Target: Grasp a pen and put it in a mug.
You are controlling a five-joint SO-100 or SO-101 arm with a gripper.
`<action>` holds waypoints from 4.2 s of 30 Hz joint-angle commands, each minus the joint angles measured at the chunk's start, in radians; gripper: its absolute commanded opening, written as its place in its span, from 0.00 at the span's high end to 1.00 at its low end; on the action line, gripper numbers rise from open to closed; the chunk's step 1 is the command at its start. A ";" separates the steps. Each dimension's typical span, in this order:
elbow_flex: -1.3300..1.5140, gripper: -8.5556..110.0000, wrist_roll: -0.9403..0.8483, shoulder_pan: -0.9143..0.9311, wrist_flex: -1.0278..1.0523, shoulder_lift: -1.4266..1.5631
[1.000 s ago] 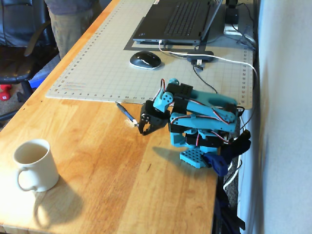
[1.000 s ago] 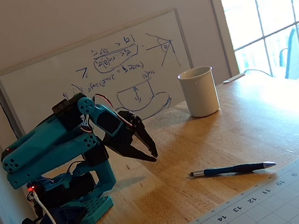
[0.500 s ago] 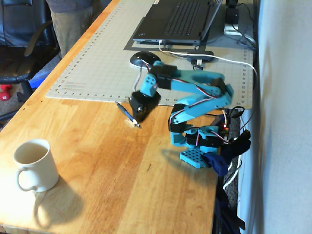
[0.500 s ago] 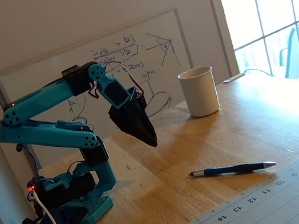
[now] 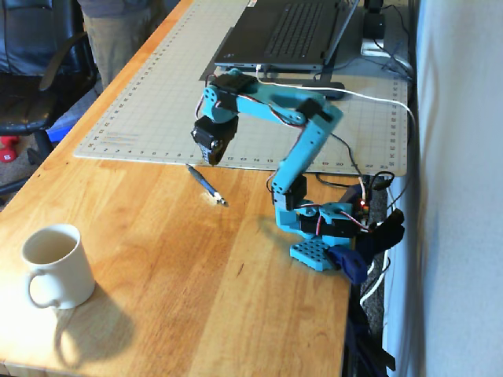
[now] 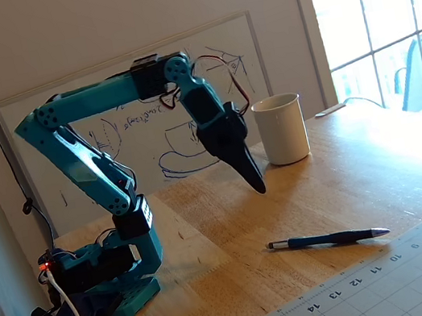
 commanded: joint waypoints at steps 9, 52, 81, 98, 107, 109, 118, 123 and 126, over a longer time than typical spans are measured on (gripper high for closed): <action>-0.100 0.89 -0.060 0.015 -0.308 -0.160; -0.152 0.74 -0.043 0.143 -0.322 -0.509; -0.150 0.91 -0.055 0.133 -0.318 -0.463; -0.137 0.91 -0.043 -0.064 -0.357 -0.112; 0.098 0.91 -0.043 -0.232 -0.844 0.038; 0.160 0.91 -0.043 -0.267 -0.994 0.075; 0.331 0.91 -0.043 -0.468 -1.588 0.152; 0.353 0.90 -0.055 -0.568 -1.746 0.147; 0.341 0.90 -0.057 -0.621 -1.752 0.147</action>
